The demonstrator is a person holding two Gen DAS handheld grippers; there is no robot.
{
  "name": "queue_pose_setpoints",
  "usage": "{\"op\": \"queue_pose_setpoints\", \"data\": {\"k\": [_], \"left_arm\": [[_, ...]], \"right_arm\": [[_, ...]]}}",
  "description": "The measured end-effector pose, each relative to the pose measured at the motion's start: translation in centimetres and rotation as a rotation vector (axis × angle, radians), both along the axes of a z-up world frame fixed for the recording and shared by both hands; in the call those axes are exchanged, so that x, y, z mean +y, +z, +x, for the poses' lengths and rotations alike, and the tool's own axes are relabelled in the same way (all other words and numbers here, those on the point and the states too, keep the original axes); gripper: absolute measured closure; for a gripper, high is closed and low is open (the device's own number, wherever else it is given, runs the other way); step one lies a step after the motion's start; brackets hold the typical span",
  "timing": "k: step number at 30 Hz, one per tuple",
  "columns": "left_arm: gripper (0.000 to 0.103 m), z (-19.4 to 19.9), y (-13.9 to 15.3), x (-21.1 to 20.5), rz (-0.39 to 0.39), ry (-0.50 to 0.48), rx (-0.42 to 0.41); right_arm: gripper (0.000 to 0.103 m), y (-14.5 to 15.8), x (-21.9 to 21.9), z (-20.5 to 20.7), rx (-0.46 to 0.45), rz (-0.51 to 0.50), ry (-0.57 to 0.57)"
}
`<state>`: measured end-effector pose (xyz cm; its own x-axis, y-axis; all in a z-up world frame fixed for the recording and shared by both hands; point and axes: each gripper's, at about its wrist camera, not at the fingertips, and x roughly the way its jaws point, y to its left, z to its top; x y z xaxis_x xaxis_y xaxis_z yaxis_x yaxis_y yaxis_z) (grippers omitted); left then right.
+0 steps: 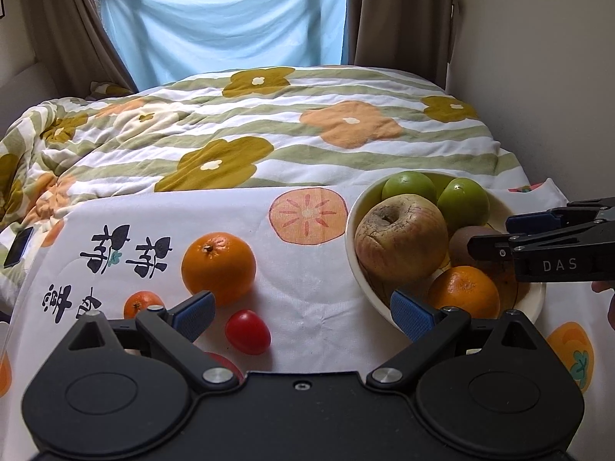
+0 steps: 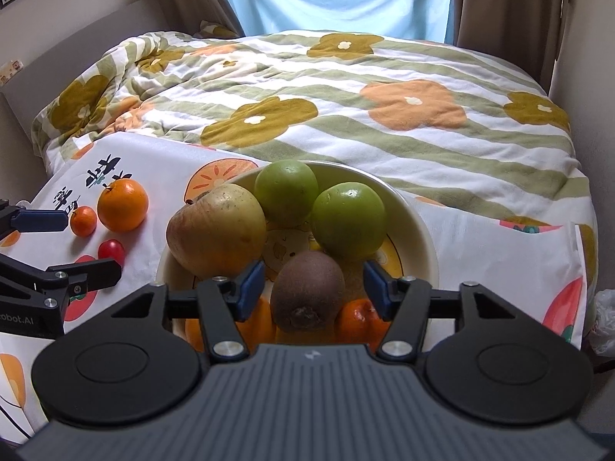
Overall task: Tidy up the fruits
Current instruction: 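Open both tools to release the apple and kiwi into the bowl, then withdraw both tools from the bowl toward the remaining fruits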
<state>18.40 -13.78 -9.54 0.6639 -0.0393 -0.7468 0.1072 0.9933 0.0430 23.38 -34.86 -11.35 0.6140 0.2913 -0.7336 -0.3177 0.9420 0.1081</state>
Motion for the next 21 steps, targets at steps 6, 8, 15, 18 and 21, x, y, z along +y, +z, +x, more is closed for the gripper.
{"op": "queue_pose_setpoints", "data": {"k": [6,8,15,18,21], "left_arm": [[0.003,-0.6,0.2,-0.5,0.01,-0.004,-0.004],[0.003,-0.7,0.5,-0.5,0.009,-0.003,-0.011],[0.003,-1.7,1.7,-0.6,0.011,-0.005,-0.044],[0.003,-2.4,2.4,-0.7,0.015,-0.008,-0.06],[0.003,-3.4,3.3,-0.5,0.023,-0.007,-0.077]], "right_arm": [[0.0,0.2,-0.5,-0.6,-0.011,-0.022,-0.046],[0.0,0.2,-0.7,-0.9,-0.008,-0.018,-0.056],[0.0,1.4,-1.3,-2.3,-0.039,-0.024,-0.079],[0.0,2.0,-1.4,-3.0,-0.053,-0.02,-0.087],[0.0,2.9,-1.5,-3.9,-0.067,-0.005,-0.09]]}}
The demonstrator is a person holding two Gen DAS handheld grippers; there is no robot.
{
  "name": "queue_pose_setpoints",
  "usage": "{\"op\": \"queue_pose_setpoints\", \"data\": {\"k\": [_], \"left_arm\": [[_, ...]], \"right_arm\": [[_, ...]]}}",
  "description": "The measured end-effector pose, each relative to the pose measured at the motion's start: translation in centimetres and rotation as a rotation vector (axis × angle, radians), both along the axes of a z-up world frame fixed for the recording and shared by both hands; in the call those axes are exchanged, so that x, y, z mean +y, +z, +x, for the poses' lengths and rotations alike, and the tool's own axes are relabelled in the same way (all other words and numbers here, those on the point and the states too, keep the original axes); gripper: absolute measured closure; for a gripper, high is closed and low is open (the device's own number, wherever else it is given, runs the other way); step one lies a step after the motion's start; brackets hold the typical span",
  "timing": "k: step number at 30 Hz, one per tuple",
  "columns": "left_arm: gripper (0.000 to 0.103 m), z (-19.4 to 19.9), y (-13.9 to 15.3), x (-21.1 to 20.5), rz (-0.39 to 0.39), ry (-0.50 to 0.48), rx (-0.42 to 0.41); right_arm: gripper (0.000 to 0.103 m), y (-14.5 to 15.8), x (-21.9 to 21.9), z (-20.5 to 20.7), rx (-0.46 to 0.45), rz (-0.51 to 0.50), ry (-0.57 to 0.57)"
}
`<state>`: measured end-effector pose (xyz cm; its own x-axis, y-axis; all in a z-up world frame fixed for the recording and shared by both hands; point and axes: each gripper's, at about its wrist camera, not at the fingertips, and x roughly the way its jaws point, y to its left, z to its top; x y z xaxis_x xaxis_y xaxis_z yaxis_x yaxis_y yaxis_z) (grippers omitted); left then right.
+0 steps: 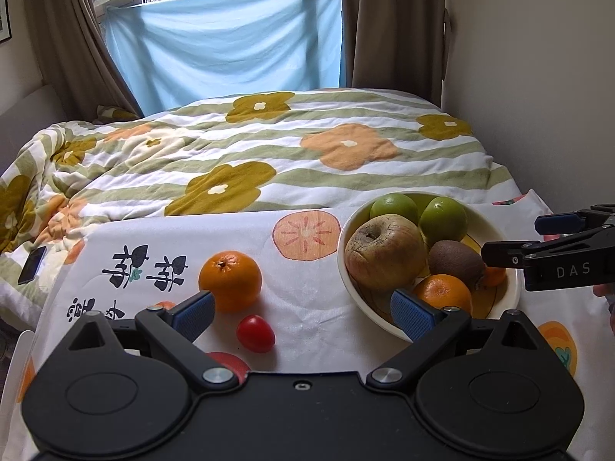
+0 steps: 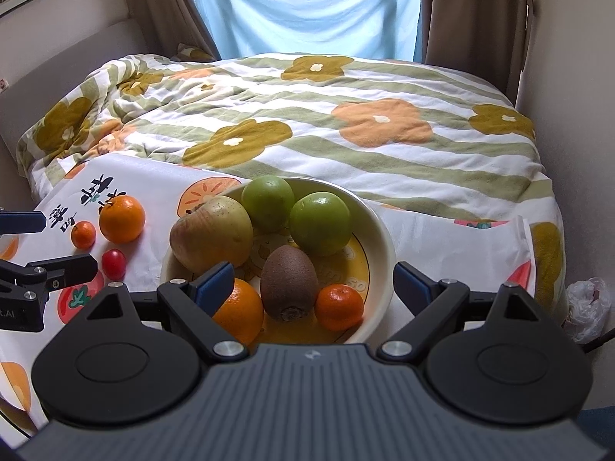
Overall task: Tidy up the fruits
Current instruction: 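Withdraw both tools from the bowl toward the remaining fruits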
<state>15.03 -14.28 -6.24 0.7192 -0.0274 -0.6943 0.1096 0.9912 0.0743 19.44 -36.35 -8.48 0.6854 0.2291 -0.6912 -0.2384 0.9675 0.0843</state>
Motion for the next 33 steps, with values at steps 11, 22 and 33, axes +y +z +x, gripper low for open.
{"op": "queue_pose_setpoints", "data": {"k": [11,22,33], "left_arm": [[0.002,-4.0,2.3,2.5,0.007,0.046,-0.036],[0.002,-5.9,3.9,7.2,0.023,0.027,-0.075],[0.002,-4.4,2.9,13.5,0.027,-0.095,-0.049]], "right_arm": [[0.0,2.3,0.4,-3.3,-0.037,0.02,-0.039],[0.0,4.2,4.3,-5.9,-0.004,0.114,-0.089],[0.0,3.9,11.1,-6.9,-0.006,0.116,-0.153]]}}
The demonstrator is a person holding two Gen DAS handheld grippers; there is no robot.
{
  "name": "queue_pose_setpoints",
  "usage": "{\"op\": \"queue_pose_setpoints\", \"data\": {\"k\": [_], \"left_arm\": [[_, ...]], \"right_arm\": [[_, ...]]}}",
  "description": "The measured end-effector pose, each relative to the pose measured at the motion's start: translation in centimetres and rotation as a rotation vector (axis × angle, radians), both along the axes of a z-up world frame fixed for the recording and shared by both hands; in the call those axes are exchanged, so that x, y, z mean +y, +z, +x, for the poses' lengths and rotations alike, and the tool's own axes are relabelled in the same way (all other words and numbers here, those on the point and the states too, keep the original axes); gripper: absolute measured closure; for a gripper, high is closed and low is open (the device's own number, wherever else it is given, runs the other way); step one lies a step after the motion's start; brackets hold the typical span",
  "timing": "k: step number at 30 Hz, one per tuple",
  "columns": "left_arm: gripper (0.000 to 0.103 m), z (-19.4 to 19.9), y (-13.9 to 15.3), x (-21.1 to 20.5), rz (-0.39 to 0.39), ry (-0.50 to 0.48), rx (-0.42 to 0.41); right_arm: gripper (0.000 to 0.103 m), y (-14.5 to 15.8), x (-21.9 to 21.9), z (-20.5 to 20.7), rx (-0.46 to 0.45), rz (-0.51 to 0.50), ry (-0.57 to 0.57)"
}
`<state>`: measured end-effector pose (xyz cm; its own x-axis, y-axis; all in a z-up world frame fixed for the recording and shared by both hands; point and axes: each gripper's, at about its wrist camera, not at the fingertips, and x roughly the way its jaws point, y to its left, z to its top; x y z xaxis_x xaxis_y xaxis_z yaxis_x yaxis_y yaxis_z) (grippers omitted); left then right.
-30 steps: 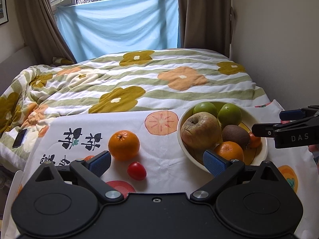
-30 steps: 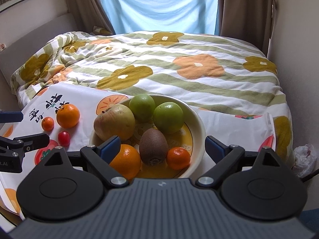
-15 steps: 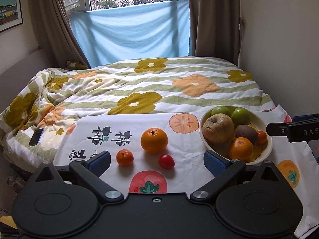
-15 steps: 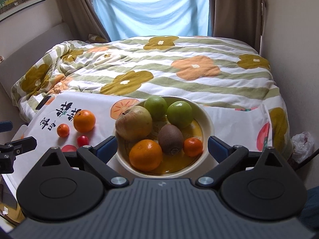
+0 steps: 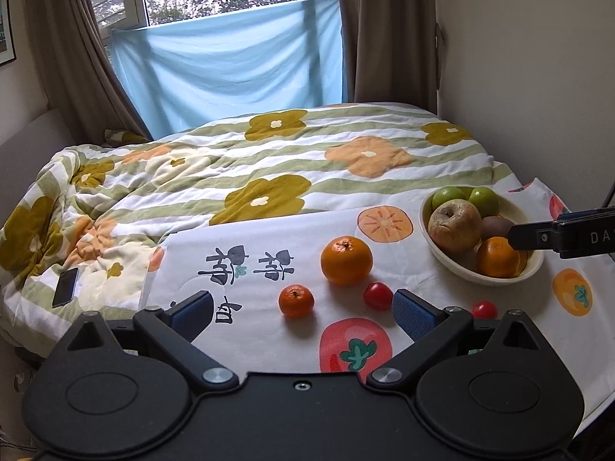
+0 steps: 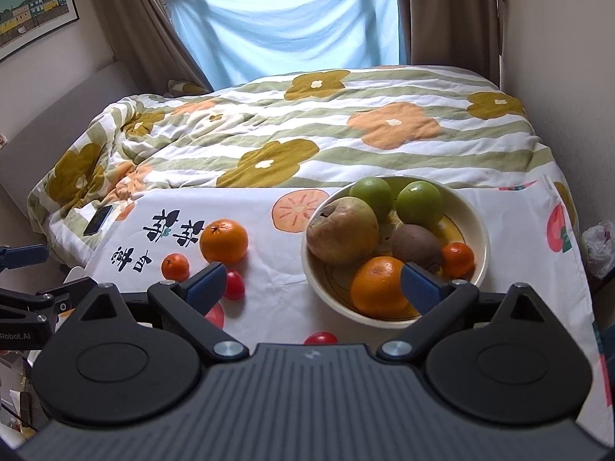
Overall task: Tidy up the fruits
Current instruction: 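Withdraw both tools from the bowl toward the remaining fruits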
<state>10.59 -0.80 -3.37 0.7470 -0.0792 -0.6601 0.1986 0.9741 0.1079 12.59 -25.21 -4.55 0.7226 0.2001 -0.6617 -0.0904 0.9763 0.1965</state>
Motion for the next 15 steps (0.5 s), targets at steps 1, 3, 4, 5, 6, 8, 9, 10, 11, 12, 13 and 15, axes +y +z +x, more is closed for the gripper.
{"op": "queue_pose_setpoints", "data": {"k": [1,3,4,5,6,8,9,10,11,12,13,15], "left_arm": [[0.002,0.3,-0.3,0.7,0.001,-0.015,0.004],[0.002,1.0,-0.9,1.8,-0.002,-0.047,0.012],[0.002,1.4,-1.2,2.2,-0.004,-0.061,0.017],[0.002,1.8,-1.5,2.6,-0.004,-0.074,0.02],[0.002,2.2,-1.9,3.1,-0.001,-0.093,0.024],[0.003,3.1,-2.6,3.6,0.008,-0.128,0.027],[0.004,3.5,-2.9,3.8,0.011,-0.147,0.028],[0.005,3.8,-3.3,3.9,0.014,-0.17,0.029],[0.007,4.4,-3.8,4.1,0.016,-0.196,0.033],[0.007,4.7,-4.1,4.2,0.017,-0.215,0.037],[0.008,5.2,-4.6,4.4,0.02,-0.238,0.041],[0.01,6.1,-5.4,4.5,0.026,-0.277,0.046]], "right_arm": [[0.0,-0.2,0.6,0.0,0.002,0.003,-0.007],[0.0,-0.7,1.8,0.1,0.007,0.005,-0.025],[0.0,-1.0,2.4,0.1,0.011,0.005,-0.032],[0.0,-1.3,3.0,0.3,0.015,0.005,-0.04],[0.0,-1.6,3.5,0.4,0.017,0.006,-0.047],[0.0,-2.2,4.5,0.6,0.025,0.008,-0.063],[0.0,-2.6,4.9,0.7,0.028,0.008,-0.071],[0.0,-2.8,5.4,0.8,0.032,0.009,-0.079],[0.0,-3.1,5.8,1.0,0.036,0.009,-0.087],[0.0,-3.4,6.2,1.1,0.038,0.01,-0.096],[0.0,-3.6,6.6,1.2,0.039,0.009,-0.106],[0.0,-4.1,7.3,1.4,0.041,0.011,-0.126]]}}
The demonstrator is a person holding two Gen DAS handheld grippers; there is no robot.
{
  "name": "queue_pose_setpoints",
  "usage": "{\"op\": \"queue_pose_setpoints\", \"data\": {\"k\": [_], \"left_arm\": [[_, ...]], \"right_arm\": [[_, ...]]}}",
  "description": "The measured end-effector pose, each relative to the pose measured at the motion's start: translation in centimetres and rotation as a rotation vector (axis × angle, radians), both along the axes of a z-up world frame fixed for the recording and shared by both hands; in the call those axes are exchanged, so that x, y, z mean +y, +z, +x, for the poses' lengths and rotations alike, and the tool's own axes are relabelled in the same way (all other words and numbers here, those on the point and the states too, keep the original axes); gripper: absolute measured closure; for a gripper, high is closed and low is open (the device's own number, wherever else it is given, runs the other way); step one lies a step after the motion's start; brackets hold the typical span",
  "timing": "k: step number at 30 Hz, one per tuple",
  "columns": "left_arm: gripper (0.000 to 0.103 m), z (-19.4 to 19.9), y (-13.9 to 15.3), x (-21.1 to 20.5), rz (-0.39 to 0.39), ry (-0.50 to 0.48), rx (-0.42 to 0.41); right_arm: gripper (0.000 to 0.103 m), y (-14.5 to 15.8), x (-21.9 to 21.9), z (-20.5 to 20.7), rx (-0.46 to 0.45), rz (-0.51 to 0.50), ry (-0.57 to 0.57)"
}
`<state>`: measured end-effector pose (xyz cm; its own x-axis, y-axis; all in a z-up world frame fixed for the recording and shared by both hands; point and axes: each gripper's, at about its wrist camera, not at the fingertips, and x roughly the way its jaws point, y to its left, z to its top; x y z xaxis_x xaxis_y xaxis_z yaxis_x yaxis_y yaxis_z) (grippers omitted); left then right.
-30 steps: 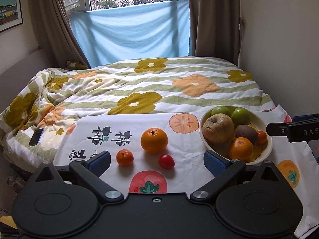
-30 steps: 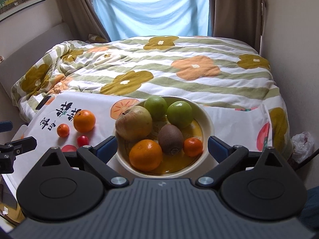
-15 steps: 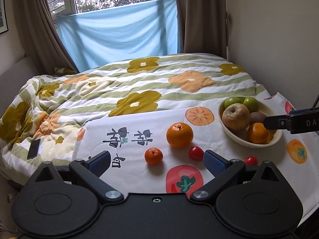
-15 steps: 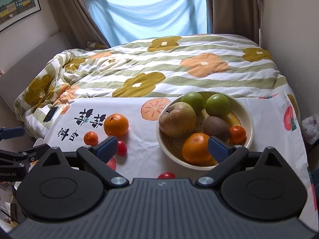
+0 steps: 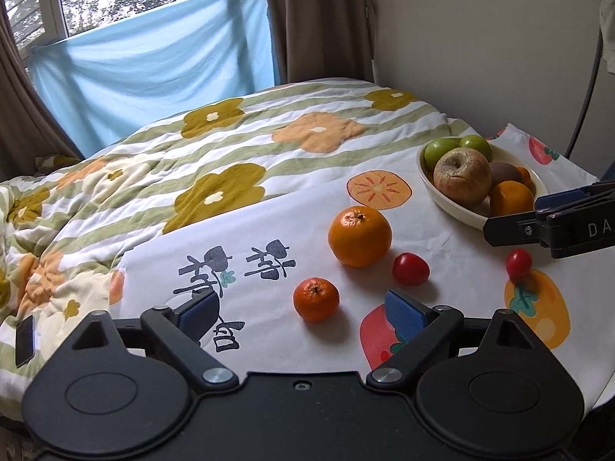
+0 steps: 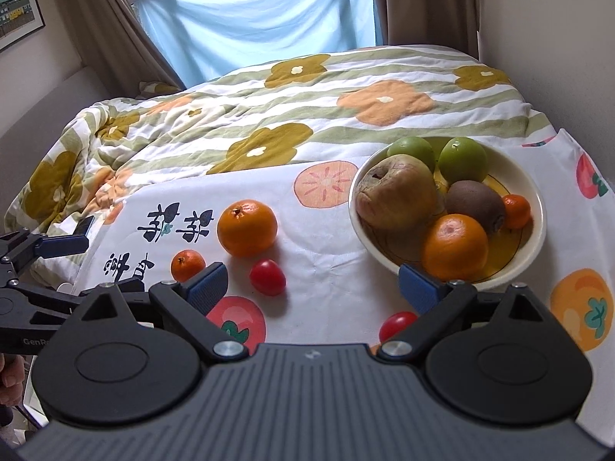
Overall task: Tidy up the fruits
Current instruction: 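Withdraw both tools from the bowl toward the remaining fruits, then grasp a tangerine with the left tool while the right tool grasps a red cherry tomato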
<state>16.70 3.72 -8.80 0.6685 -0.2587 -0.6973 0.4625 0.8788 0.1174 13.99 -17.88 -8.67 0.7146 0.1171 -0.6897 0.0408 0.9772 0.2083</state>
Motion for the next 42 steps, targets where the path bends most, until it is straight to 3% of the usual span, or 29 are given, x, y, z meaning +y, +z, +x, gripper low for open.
{"op": "queue_pose_setpoints", "data": {"k": [7,9,11,18,24,34,42], "left_arm": [[0.018,2.7,-2.9,-0.5,0.038,-0.115,0.025],[0.019,3.4,-3.9,-0.5,0.046,-0.13,0.04],[0.03,4.0,-4.8,-0.5,0.049,-0.146,0.06],[0.035,4.9,-6.2,-0.7,0.039,-0.18,0.085],[0.059,5.5,-6.6,-0.8,0.012,-0.192,0.109],[0.061,5.1,-6.5,-0.3,0.024,-0.184,0.107],[0.061,4.6,-6.5,1.0,0.031,-0.134,0.114]], "right_arm": [[0.0,-1.9,2.0,0.8,0.013,0.01,-0.042],[0.0,-2.5,2.4,1.0,0.02,0.011,-0.048],[0.0,-3.1,2.6,1.2,0.03,0.012,-0.056],[0.001,-4.4,3.5,2.0,0.055,0.013,-0.067],[0.01,-5.0,4.0,2.7,0.078,0.02,-0.061],[0.027,-5.6,4.8,3.6,0.102,0.025,-0.039],[0.034,-6.4,5.5,4.7,0.109,-0.01,-0.013]]}}
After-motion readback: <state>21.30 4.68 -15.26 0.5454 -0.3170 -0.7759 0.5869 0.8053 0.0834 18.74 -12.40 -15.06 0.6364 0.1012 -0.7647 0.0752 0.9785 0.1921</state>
